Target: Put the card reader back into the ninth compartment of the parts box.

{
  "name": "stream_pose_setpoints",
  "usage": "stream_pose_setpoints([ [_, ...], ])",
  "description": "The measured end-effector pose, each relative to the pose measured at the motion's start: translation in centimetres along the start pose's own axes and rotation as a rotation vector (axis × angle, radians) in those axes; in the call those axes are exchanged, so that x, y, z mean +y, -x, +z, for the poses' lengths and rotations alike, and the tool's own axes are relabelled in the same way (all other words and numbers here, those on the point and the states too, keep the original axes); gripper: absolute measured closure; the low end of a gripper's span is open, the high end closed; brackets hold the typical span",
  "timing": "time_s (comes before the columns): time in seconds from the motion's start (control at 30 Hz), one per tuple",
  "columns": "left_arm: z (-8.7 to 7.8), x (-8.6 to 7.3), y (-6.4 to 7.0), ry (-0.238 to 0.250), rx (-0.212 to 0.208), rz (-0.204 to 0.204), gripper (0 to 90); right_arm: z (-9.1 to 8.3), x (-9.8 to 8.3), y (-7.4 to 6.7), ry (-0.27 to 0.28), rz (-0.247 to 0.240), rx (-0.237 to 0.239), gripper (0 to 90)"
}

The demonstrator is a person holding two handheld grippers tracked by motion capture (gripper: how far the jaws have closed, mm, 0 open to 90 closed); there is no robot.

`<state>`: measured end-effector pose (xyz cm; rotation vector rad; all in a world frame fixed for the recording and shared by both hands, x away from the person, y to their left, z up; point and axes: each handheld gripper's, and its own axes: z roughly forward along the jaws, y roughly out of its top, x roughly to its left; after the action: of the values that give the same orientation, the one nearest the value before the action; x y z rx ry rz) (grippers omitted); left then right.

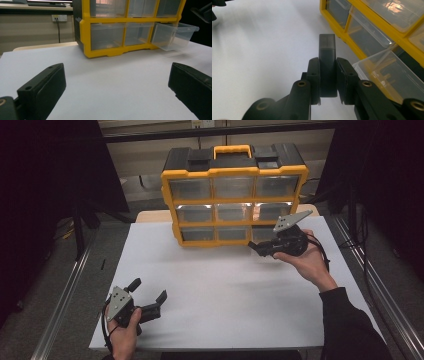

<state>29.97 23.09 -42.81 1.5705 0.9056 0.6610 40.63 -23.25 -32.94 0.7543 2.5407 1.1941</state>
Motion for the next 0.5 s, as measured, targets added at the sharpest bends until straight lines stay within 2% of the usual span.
stream_pose_setpoints([
  [0.23, 0.0, 0.0, 0.0, 0.001, 0.000, -0.001, 1.5, -0.5, 0.6, 0.2, -0.029, -0.021, -0.022, 74.0],
  [0.5, 0.0, 0.0, 0.0, 0.004, -0.001, 0.003, 1.5, -1.4, 1.2, 0.6, -0.025, -0.022, -0.041, 74.0],
])
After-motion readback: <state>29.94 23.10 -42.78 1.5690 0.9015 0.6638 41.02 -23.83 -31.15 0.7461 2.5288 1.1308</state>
